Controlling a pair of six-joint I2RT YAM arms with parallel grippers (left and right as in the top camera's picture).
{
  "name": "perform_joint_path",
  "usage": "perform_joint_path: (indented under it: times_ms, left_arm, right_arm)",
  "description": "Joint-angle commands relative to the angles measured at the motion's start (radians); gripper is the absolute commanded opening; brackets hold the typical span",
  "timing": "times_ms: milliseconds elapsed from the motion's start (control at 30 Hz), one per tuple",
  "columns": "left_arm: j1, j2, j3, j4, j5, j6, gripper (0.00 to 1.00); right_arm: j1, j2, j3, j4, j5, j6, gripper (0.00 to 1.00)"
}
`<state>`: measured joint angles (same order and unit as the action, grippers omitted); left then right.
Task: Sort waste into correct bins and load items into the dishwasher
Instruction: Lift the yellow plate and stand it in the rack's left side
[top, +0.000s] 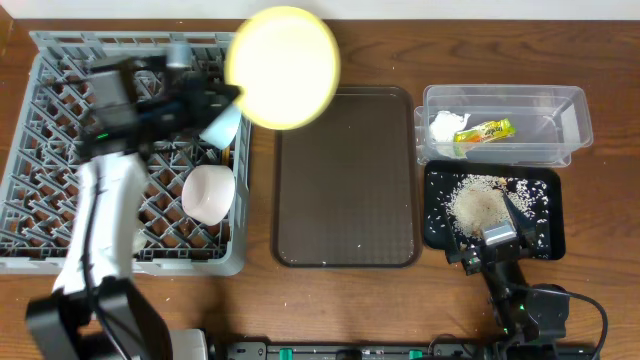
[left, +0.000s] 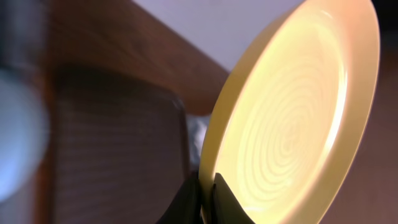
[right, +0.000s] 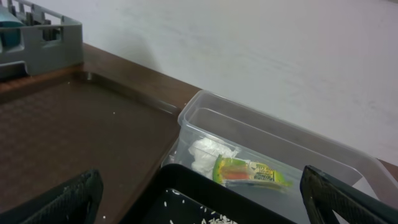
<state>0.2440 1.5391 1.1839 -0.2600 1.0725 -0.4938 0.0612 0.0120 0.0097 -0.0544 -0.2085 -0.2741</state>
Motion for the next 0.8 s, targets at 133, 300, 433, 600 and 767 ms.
perform_joint_path:
  times_ms: [133, 300, 433, 600, 767]
  left_arm:
    - [0.335, -0.158, 0.002, -0.233, -0.218, 0.146, 0.07]
    - [0.452, -0.215, 0.001, -0.288, -0.476, 0.232, 0.08]
    - [0.469, -0.193, 0.0, -0.323, -0.598, 0.272, 0.08]
    - [0.469, -0.18, -0.001, -0.304, -0.73, 0.273, 0.08]
    - [0.468, -0.176, -0.002, -0.259, -0.829, 0.321, 0.08]
  right_arm:
    - [-0.018, -0.006, -0.005, 0.001, -0.002, -0.011, 0.99]
    - [-0.018, -0.006, -0.005, 0.001, -0.002, -0.011, 0.99]
    - [-0.018, -0.006, -0.005, 0.001, -0.002, -0.011, 0.99]
    - [-0.018, -0.006, -0.005, 0.001, -0.002, -0.011, 0.99]
    - [-0.018, -0.006, -0.005, 0.001, -0.002, -0.011, 0.99]
